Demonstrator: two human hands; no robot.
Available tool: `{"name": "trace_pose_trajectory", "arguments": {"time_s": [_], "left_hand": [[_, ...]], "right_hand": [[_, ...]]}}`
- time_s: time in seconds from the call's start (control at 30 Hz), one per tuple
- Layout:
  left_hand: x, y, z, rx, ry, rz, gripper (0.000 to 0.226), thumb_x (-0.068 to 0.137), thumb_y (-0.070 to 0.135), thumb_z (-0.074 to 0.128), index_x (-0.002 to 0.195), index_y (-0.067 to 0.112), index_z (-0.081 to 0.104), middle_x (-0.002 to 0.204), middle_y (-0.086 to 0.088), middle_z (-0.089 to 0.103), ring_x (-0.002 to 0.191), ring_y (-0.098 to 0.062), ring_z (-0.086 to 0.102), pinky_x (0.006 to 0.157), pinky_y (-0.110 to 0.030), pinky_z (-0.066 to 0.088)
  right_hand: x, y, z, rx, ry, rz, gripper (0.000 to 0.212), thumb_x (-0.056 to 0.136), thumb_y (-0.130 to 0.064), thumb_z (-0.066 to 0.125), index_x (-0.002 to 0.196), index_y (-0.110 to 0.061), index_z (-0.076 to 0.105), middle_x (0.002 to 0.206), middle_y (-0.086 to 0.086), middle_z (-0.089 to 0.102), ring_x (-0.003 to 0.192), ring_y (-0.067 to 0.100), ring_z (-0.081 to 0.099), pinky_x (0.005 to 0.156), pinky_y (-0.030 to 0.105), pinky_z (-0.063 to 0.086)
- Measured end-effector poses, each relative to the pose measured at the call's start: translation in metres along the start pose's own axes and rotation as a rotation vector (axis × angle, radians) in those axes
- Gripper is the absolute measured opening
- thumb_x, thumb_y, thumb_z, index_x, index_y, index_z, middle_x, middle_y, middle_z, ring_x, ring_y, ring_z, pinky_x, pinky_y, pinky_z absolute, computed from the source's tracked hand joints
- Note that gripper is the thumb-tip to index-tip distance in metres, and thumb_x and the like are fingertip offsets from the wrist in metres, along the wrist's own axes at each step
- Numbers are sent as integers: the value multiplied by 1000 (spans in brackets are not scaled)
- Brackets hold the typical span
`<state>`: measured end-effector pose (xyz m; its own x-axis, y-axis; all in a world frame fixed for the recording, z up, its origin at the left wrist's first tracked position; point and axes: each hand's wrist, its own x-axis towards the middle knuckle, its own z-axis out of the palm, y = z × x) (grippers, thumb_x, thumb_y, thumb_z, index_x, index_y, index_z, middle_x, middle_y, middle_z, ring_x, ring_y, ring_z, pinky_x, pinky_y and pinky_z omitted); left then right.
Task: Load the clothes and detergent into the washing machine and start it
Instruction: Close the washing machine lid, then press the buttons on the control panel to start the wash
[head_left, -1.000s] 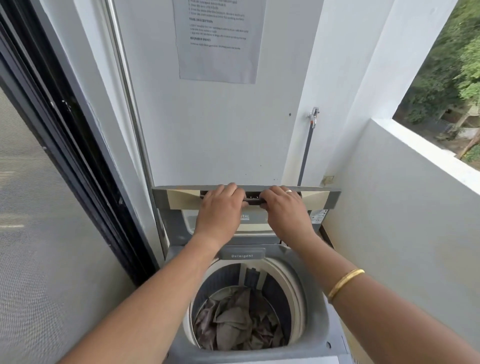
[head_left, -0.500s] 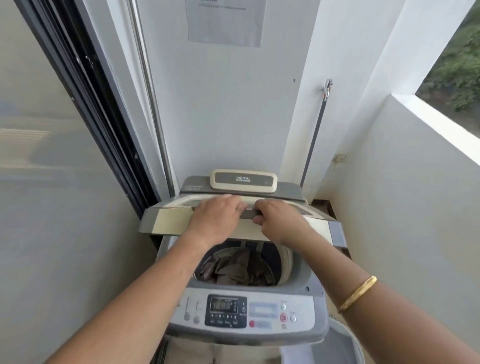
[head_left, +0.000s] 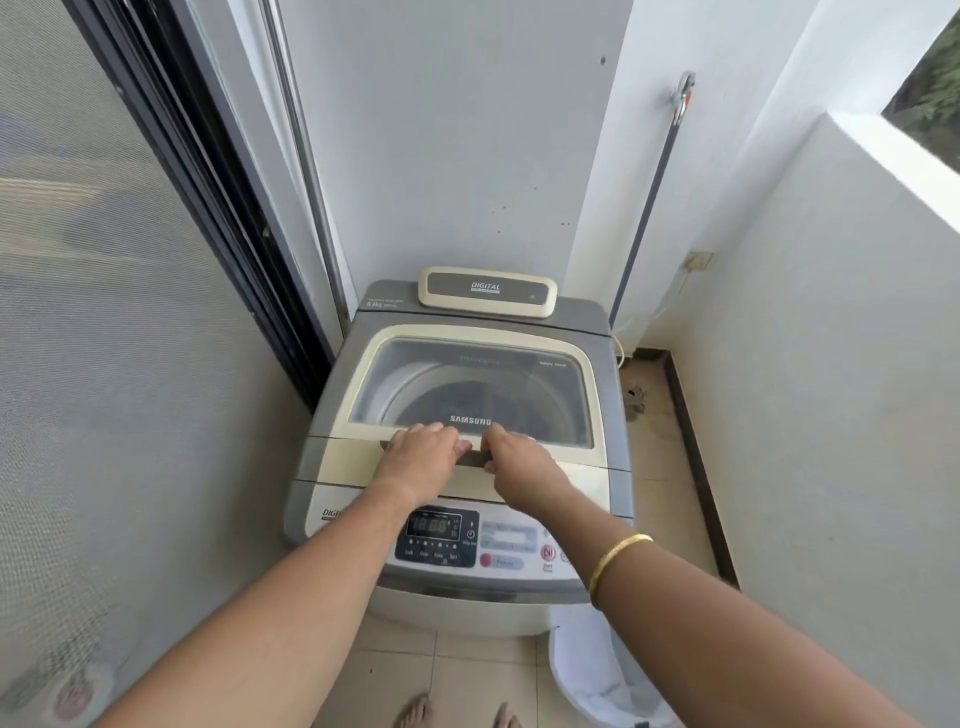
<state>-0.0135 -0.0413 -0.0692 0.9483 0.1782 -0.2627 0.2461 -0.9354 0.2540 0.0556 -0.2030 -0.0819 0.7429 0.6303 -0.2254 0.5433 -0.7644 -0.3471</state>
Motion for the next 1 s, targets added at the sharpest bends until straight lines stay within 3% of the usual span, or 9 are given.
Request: {"name": "trace_pose_trajectory", "arguments": {"time_s": [0.13,0.23,0.33,0.43,0.53,0.67,0.83,1.0], "left_hand": [[4,-2,5,7,35,13,33,117,48,36,112,25,60,118,0,68,116,-26,59,109,-49,47],[3,-5,11,21,100,24,31,114,50,42,118,27,61,119,5,62,117,-22,54,109,-48,46],[-2,-6,12,-9,183,55,21,113,44,45,113,30,61,116,9,61,112,-20,54,106,-46,49],[-8,-7,10,-45,281,79,16,112,31,46,105,29,61,110,10,63,104,-19,56,101,-45,52],[-12,-4,2,-162,350,106,23,113,29,45,94,26,59,95,10,65,91,-19,61,86,-43,58],[-22,-1,1,-214,332,160,24,112,27,46,90,22,57,84,7,65,80,-20,63,69,-42,58],[-39,-13,14,-179,302,184,20,107,24,47,88,22,55,84,7,68,82,-23,64,70,-43,57],[-57,-35,28,-140,330,136,21,107,26,48,87,20,53,85,4,66,81,-26,60,72,-44,54]], "right_hand": [[5,12,-1,106,51,23,27,101,-23,71,124,-14,60,126,13,59,122,35,53,102,45,46],[-7,25,-3,129,127,53,26,103,-32,68,125,-18,64,124,8,60,121,31,52,103,44,47],[-38,38,0,89,267,112,18,109,-21,54,122,-19,67,118,4,63,115,30,56,98,43,52],[-79,46,14,54,373,226,31,106,-6,49,126,-18,68,123,2,67,113,26,60,97,40,57],[-118,51,34,54,371,332,32,105,-11,51,131,-19,67,121,1,71,104,23,66,86,37,61],[-161,49,62,29,315,389,33,106,-16,48,131,-20,68,106,2,76,85,24,65,69,33,53],[-181,41,81,6,305,364,43,107,-16,47,147,-25,62,96,0,75,77,24,64,63,39,57],[-183,36,86,-24,320,356,45,107,-14,49,149,-22,61,98,2,76,78,26,66,65,40,56]]}}
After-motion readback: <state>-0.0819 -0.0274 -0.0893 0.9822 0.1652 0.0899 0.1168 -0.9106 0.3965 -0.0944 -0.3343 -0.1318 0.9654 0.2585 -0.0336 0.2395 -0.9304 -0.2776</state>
